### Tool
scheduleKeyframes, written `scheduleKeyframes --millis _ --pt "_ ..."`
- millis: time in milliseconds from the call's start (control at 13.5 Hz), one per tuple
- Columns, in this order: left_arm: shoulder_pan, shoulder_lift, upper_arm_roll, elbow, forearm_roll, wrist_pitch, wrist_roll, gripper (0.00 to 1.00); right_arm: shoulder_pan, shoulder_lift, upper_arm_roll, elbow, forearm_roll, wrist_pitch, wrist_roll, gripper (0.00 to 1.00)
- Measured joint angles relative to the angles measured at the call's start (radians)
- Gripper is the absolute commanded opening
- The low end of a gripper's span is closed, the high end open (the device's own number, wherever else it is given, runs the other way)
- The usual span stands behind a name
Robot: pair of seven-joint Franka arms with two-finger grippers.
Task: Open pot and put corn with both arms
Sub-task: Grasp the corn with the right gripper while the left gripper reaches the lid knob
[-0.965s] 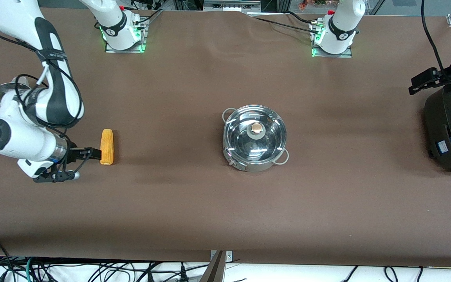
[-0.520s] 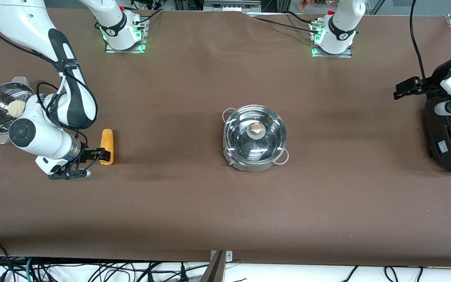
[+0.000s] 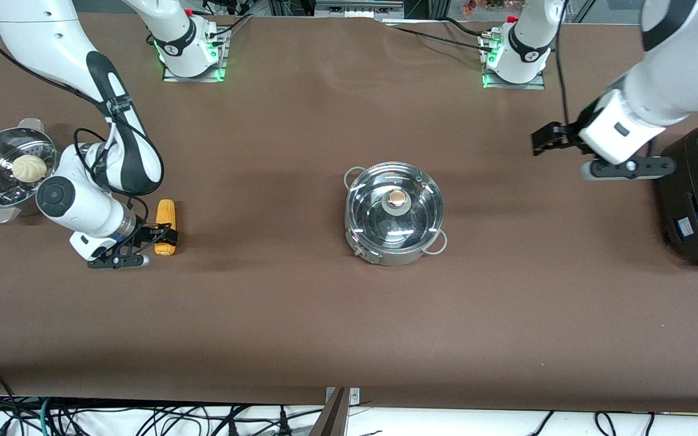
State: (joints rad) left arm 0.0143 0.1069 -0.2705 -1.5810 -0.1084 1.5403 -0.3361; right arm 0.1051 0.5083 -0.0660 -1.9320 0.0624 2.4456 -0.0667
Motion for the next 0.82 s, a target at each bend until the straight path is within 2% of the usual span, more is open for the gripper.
scheduleKeyframes --millis 297,816 --pt "-0.068 0.103 -0.064 -0.011 -0.023 0.147 -0.151 1.0 -0.001 -0.002 0.0 -0.064 0.0 0.075 0.0 1.0" --pt "-0.248 0.278 -0.078 -0.014 0.0 0.346 -0.411 1.0 -0.001 -0.01 -0.001 -0.147 0.0 0.191 -0.007 1.0"
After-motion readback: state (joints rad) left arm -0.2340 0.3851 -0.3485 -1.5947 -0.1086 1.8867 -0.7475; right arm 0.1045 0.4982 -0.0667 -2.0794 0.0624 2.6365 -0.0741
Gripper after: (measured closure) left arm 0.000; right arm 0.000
